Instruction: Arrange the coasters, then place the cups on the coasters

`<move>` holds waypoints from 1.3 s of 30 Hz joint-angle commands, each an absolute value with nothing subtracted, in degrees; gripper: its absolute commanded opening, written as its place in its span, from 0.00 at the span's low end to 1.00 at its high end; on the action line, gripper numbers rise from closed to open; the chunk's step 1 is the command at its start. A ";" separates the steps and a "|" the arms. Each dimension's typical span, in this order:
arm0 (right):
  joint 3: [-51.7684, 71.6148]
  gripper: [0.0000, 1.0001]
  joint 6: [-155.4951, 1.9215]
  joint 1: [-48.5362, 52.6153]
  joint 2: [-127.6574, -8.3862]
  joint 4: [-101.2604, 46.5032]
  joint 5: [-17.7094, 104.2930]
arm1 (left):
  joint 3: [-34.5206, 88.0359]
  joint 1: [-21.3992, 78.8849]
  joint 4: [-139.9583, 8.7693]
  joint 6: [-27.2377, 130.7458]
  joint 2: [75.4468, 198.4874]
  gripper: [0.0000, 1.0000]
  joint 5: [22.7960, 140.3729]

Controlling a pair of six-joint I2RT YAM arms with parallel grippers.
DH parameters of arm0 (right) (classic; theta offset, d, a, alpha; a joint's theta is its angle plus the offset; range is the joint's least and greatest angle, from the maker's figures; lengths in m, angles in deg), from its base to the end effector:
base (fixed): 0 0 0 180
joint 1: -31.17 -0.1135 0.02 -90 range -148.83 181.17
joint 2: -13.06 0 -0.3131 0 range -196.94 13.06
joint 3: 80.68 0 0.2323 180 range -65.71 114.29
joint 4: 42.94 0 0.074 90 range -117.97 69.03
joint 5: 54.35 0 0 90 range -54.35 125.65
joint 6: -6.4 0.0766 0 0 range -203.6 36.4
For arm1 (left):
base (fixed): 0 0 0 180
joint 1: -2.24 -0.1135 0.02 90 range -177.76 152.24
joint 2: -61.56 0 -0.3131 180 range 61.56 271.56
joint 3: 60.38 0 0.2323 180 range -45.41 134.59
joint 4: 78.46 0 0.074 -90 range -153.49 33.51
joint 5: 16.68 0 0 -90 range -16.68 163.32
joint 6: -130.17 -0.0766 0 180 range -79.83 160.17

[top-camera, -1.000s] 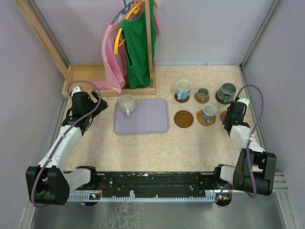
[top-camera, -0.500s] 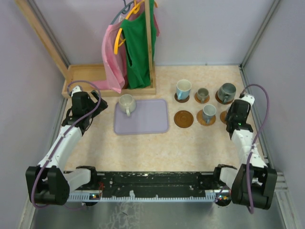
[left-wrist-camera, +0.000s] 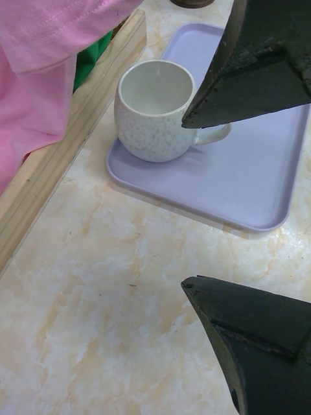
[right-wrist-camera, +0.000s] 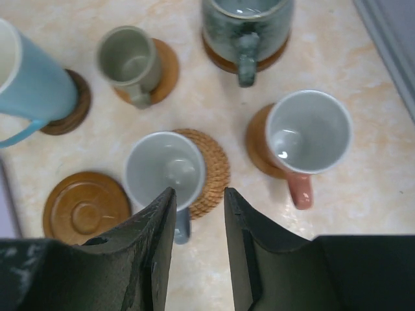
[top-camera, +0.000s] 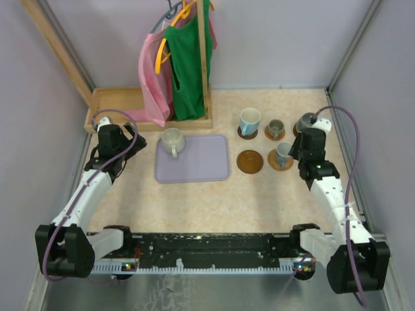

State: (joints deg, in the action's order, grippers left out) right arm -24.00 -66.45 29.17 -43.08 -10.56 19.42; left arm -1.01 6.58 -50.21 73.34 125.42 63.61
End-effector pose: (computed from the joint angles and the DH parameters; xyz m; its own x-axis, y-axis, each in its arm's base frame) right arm 0.2038 -0.0143 0.2978 -0.4437 0.2678 -0.8552 0.3502 0.9302 0.1096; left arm 0.2397 -0.0052 0.2955 -0.4148 -0.5094 -0.7540 -0.3510 0.8541 -0.3839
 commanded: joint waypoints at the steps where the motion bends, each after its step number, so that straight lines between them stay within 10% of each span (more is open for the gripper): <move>1: -18.35 0.36 -62.30 21.31 -43.78 -9.17 14.07 | -0.68 6.21 -50.88 72.35 125.97 1.00 62.87; 14: 1.35 0.35 -61.38 -9.79 -70.15 -12.47 5.55 | -0.36 6.23 -50.09 72.20 126.58 1.00 62.44; 39: 40.87 0.34 -55.93 -23.06 -110.66 -10.76 17.00 | -1.32 5.14 -49.20 75.23 126.86 1.00 59.53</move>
